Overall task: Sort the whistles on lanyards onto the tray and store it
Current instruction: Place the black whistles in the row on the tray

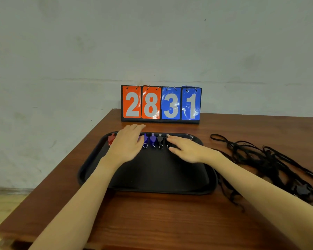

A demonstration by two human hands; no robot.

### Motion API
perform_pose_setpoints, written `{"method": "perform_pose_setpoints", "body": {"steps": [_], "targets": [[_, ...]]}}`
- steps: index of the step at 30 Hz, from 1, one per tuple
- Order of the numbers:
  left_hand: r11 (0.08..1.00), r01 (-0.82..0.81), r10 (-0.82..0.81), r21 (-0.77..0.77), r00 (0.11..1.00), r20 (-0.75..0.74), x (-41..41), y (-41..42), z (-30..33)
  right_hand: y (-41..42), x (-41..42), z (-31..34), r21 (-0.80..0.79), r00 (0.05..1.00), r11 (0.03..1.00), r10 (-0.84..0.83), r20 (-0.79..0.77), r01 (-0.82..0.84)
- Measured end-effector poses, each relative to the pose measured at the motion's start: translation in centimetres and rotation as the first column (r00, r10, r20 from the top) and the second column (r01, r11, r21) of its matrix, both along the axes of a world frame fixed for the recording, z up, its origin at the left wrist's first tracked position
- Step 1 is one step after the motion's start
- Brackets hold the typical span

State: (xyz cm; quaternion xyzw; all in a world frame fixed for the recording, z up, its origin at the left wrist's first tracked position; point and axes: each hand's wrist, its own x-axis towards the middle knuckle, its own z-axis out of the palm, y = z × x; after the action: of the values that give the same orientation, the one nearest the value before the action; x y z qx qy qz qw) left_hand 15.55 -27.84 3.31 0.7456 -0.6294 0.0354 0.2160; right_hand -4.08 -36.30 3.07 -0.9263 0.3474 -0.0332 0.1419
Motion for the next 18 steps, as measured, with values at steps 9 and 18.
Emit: {"method": "perform_pose_setpoints", "body": {"steps": [9, 18], "targets": [[1.0, -0.021, 0.021, 0.009, 1.0, -0.002, 0.4, -0.3, -0.2, -0.1, 0.4, -0.3, -0.006, 1.0, 1.0, -0.012, 0.016, 0.012], [0.995, 0.097, -0.097, 0.0, 0.995, 0.011, -1.2, 0.9, -0.2, 0.8, -6.5, 1.7, -0.082, 0.972, 0.987, -0.118, 0.203, 0.136]]}}
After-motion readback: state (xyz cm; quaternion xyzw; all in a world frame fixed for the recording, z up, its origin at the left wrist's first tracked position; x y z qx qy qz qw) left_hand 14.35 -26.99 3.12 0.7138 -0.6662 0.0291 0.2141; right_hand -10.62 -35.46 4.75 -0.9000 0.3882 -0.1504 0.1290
